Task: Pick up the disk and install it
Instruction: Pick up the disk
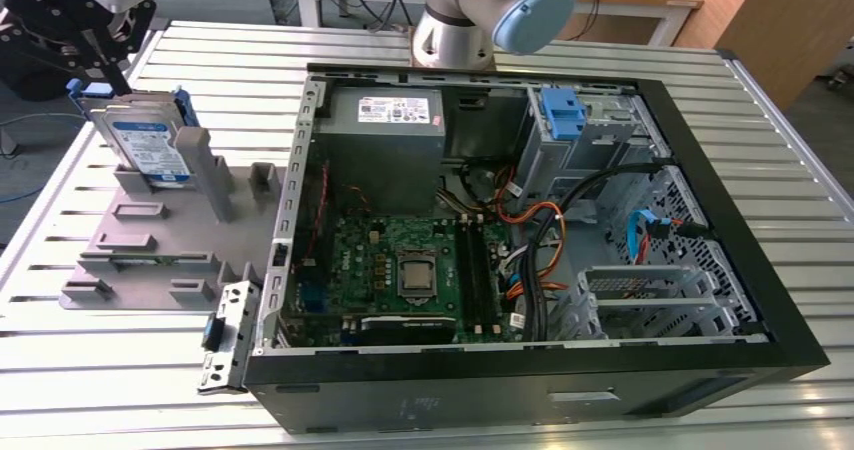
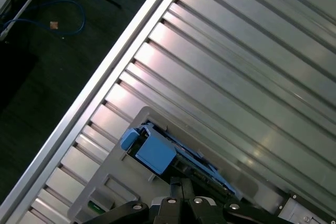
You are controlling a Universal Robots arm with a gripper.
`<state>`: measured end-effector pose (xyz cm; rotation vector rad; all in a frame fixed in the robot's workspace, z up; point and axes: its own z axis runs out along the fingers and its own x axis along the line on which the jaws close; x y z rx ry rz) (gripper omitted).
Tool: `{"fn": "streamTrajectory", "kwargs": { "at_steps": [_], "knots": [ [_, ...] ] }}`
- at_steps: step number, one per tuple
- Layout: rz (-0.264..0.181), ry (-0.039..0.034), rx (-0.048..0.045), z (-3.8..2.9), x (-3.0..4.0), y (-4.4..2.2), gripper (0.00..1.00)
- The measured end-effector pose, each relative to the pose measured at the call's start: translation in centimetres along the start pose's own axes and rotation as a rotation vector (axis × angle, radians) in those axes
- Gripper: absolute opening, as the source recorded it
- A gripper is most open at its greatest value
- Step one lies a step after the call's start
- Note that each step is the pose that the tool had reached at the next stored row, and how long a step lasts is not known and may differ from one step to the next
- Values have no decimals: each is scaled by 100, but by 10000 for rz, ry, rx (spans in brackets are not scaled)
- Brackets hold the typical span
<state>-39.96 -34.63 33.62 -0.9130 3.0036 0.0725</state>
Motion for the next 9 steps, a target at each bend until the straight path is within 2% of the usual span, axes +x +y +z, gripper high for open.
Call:
{"fn": "streamTrajectory", "kwargs": {
  "at_steps": [9],
  "knots": [
    [-159,7,-3,0,0,0,11]
  ]
}}
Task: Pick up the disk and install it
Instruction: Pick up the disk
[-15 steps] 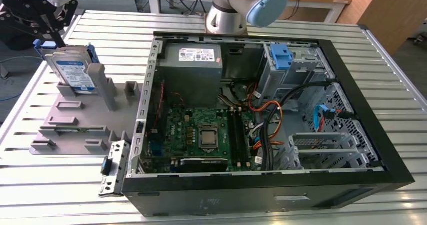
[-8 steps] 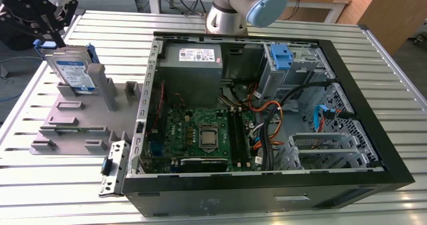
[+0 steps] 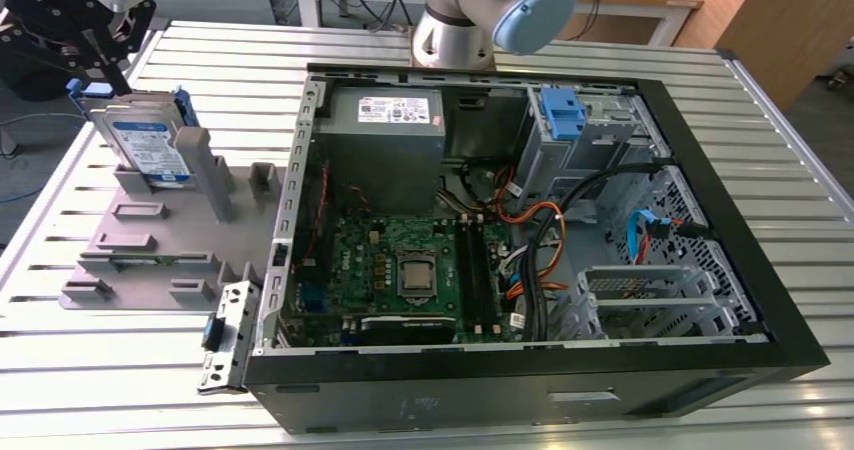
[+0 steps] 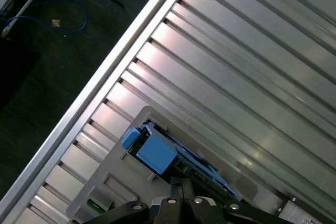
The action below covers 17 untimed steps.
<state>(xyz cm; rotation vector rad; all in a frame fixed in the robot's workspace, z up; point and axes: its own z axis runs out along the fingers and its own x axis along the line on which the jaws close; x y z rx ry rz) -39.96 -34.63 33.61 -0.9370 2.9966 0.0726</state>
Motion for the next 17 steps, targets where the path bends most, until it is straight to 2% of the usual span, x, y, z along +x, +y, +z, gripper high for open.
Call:
{"fn": "streamTrajectory", "kwargs": {
  "at_steps": [11,17],
  "knots": [
    [-38,2,0,0,0,0,11],
    [-520,23,-8,0,0,0,11]
  ]
}}
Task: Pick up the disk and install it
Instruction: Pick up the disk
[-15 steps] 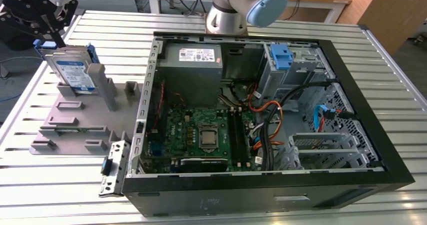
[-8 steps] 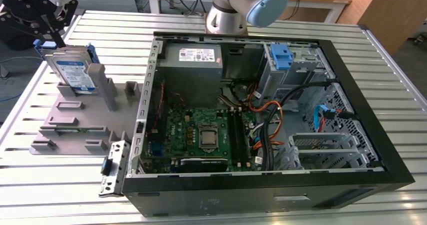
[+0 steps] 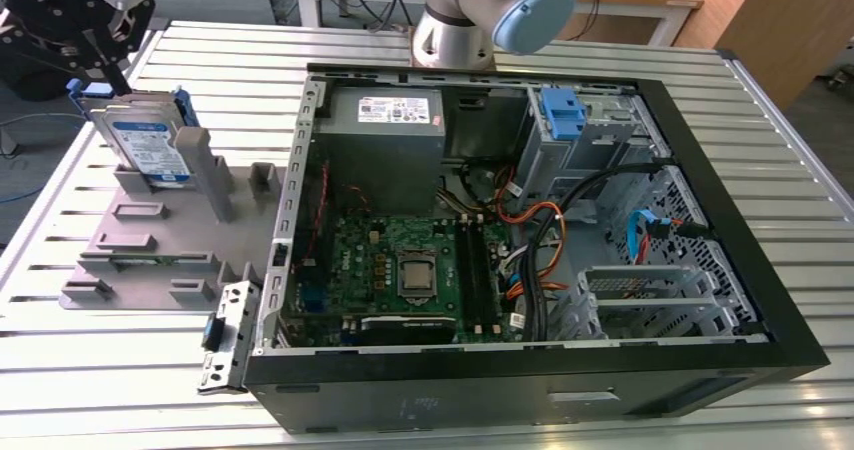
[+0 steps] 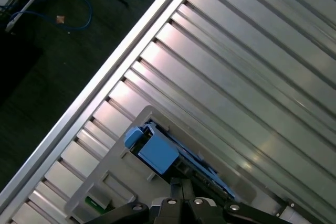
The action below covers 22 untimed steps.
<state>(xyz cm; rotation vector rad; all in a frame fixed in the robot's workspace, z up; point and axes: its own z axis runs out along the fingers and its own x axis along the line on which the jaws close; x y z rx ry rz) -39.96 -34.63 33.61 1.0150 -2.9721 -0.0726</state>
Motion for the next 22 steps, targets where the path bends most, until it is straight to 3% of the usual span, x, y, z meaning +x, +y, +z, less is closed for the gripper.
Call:
{"fn": "streamTrajectory", "kwargs": {
  "at_steps": [22],
  "knots": [
    [-3870,170,-57,9,0,-1,11]
  ]
}}
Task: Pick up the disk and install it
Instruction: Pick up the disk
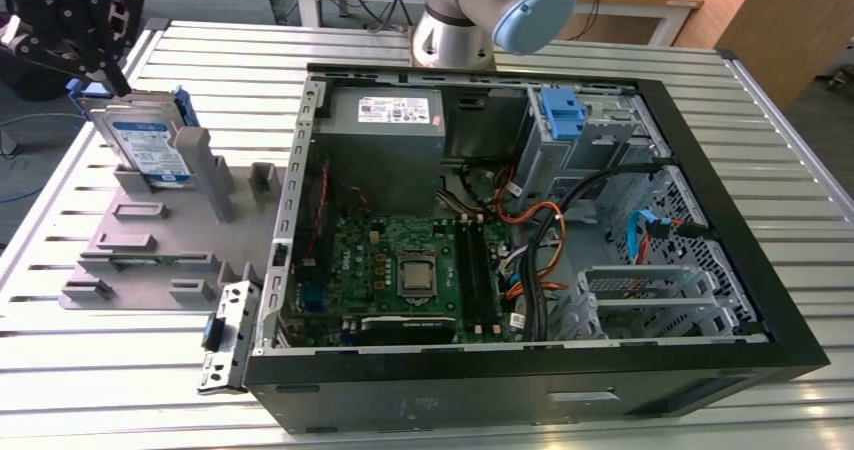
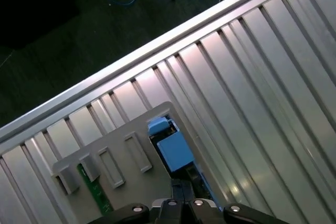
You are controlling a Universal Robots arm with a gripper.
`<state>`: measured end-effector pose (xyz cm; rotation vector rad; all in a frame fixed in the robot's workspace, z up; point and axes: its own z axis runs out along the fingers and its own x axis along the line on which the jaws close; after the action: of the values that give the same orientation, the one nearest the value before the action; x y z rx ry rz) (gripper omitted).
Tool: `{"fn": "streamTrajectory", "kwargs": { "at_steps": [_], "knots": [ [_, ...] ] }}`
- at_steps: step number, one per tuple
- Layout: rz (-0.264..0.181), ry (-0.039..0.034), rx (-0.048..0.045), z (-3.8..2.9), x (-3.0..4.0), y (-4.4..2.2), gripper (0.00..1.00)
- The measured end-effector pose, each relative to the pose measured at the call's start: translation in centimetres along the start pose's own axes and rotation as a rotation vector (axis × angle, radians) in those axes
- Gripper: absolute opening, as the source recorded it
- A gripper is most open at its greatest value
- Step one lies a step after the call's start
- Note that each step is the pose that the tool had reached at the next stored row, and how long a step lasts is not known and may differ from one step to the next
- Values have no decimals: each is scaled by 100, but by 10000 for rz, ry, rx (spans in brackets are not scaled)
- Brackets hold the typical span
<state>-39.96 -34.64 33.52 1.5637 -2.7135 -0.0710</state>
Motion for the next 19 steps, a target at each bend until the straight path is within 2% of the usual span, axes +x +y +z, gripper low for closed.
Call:
{"fn": "streamTrajectory", "kwargs": {
  "at_steps": [15,19],
  "knots": [
    [-2617,114,-38,5,0,0,11],
    [-3164,114,-41,6,0,0,11]
  ]
}}
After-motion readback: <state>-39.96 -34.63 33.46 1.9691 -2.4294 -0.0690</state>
